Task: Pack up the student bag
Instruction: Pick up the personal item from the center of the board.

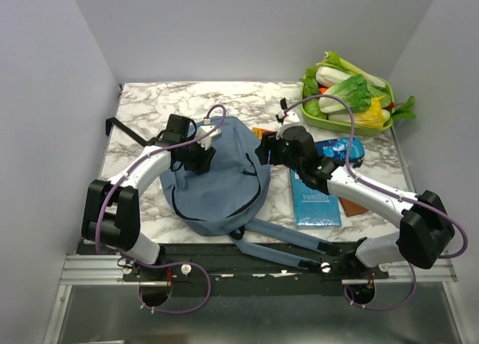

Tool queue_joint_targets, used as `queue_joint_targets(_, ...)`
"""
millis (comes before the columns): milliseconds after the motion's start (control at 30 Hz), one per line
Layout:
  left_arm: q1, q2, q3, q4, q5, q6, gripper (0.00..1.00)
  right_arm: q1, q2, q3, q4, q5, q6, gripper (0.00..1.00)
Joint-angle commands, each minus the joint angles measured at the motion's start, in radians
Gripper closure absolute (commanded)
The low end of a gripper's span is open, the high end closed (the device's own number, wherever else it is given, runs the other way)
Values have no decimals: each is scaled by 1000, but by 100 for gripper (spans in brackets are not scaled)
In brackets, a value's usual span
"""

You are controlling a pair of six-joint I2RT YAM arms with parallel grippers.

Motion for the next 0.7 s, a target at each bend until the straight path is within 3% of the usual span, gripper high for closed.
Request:
queue_joint_targets(0, -8, 8, -20, 170, -148, -2, 40, 1, -29, -25, -167, 148, 50, 33)
queue_joint_targets(67, -11, 19, -11, 168, -141, 4, 40, -13, -53, -32, -265, 237, 159, 31)
queue_joint_targets(133, -21, 28, 1, 147, -131, 3, 40, -65, -73, -52, -421, 340, 295, 18)
queue_joint_targets(200, -26, 36, 10, 138, -110, -3, 40, -155, -107, -104, -544, 354, 375, 12)
queue_joint_targets(333, -25, 47, 47, 105, -82, -37, 40, -304, -187, -198, -656, 329, 510, 9)
queue_joint_targets(500, -23, 25, 78, 87, -45, -77, 40, -490, -260, -226, -777, 331, 555, 2)
queue_joint_targets(667, -8, 24, 131, 35, 4, -111, 40, -646, -245, -235, -787, 288, 521, 0)
